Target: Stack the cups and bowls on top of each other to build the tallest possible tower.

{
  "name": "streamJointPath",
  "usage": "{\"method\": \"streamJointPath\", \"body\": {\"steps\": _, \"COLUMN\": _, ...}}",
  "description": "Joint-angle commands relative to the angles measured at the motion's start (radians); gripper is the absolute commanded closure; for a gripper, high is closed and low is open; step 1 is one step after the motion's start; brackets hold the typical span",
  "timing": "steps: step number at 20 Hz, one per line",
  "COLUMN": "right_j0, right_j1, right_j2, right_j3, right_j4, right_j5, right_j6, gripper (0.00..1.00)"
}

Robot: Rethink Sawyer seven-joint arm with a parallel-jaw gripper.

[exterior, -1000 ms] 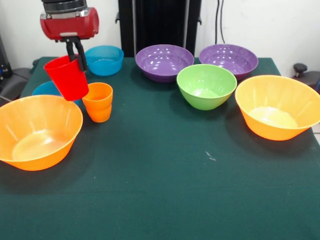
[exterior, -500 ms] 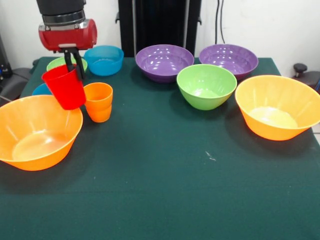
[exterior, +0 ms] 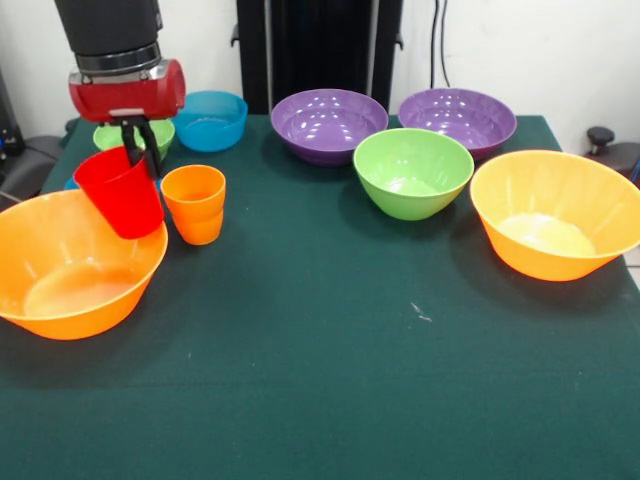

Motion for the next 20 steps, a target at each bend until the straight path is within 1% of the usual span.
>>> {"method": "streamJointPath", "body": {"steps": 1, "right_j0": -0.005, "right_j1": 0.079, "right_j2": 0.059, "right_j3": -0.102, "right_j4": -0.106, "right_j5": 0.092, "right_j6": -0.209, "gripper": 1.00}}
{"method": "streamJointPath", "body": {"steps": 7, "right_j0": 0.003, "right_j1": 0.114, "right_j2": 0.065, "right_j3": -0.138, "right_j4": -0.120, "right_j5": 0.094, "right_j6": -0.207, "gripper": 1.00}}
{"method": "streamJointPath", "body": {"steps": 10, "right_j0": 0.017, "right_j1": 0.128, "right_j2": 0.057, "right_j3": -0.142, "right_j4": -0.138, "right_j5": 0.070, "right_j6": -0.188, "gripper": 1.00}}
{"method": "streamJointPath", "body": {"steps": 12, "right_j0": 0.025, "right_j1": 0.128, "right_j2": 0.049, "right_j3": -0.129, "right_j4": -0.154, "right_j5": 0.043, "right_j6": -0.167, "gripper": 1.00}}
{"method": "streamJointPath", "body": {"steps": 13, "right_j0": 0.044, "right_j1": 0.153, "right_j2": 0.041, "right_j3": -0.150, "right_j4": -0.165, "right_j5": 0.030, "right_j6": -0.153, "gripper": 1.00}}
{"method": "streamJointPath", "body": {"steps": 15, "right_j0": 0.074, "right_j1": 0.164, "right_j2": 0.021, "right_j3": -0.148, "right_j4": -0.182, "right_j5": -0.008, "right_j6": -0.105, "gripper": 1.00}}
{"method": "streamJointPath", "body": {"steps": 17, "right_j0": 0.114, "right_j1": 0.174, "right_j2": -0.008, "right_j3": -0.134, "right_j4": -0.201, "right_j5": -0.073, "right_j6": -0.032, "gripper": 1.00}}
{"method": "streamJointPath", "body": {"steps": 20, "right_j0": 0.171, "right_j1": 0.186, "right_j2": -0.048, "right_j3": -0.123, "right_j4": -0.203, "right_j5": -0.119, "right_j6": 0.049, "gripper": 1.00}}
